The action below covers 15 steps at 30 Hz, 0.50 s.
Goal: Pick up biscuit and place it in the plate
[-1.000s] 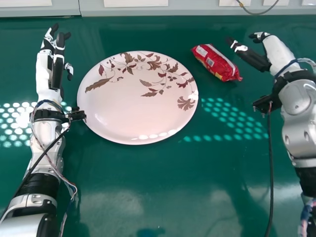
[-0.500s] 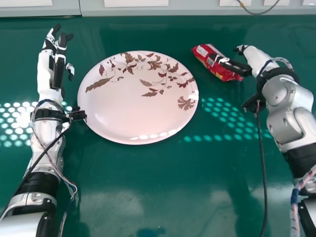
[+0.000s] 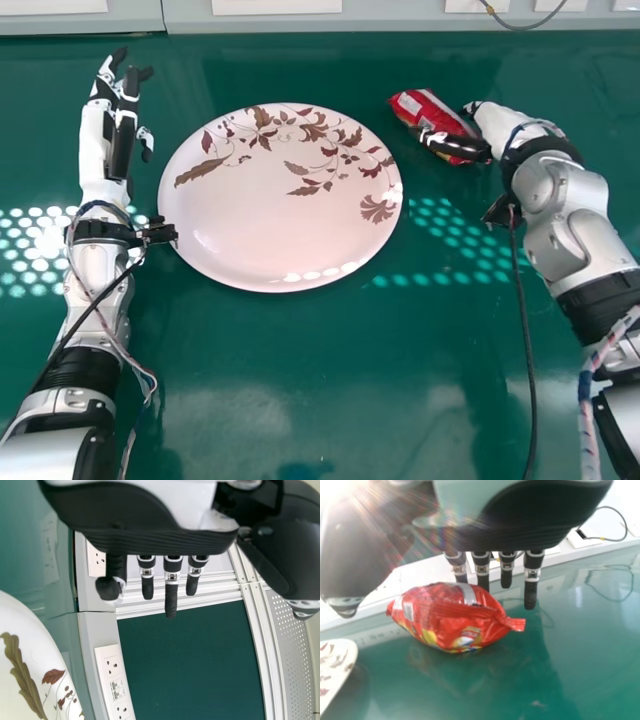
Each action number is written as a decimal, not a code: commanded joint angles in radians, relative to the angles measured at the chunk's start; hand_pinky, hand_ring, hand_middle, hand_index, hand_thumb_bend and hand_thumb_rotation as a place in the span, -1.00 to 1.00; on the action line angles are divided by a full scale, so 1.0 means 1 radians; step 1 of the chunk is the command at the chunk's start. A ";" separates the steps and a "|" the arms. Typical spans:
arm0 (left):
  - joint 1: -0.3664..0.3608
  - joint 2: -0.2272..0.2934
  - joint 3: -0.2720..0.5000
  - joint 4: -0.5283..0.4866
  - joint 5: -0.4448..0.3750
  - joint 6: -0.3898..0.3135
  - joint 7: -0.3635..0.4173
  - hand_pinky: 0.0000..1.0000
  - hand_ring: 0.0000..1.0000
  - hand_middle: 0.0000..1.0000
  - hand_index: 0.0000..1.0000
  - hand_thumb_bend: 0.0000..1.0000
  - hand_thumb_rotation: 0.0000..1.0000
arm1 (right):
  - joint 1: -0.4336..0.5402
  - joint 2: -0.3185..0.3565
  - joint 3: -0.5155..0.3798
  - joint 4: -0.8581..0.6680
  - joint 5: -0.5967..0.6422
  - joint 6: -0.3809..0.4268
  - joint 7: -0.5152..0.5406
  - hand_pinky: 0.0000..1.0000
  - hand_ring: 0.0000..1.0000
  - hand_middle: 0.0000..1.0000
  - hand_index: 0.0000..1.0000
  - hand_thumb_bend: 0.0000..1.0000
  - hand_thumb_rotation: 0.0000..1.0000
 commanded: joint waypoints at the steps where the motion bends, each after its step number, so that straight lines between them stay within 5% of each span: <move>1: 0.028 -0.001 -0.006 0.018 0.008 -0.016 0.010 -1.00 0.91 0.66 0.99 1.00 1.00 | -0.019 -0.017 0.019 0.012 -0.023 -0.015 0.018 0.58 0.79 0.89 0.91 1.00 0.25; 15: 0.044 -0.005 0.008 -0.015 -0.038 -0.024 -0.005 -1.00 0.80 0.61 0.90 1.00 1.00 | -0.036 -0.055 0.078 0.003 -0.147 -0.053 0.089 0.37 0.56 0.68 0.74 1.00 -0.11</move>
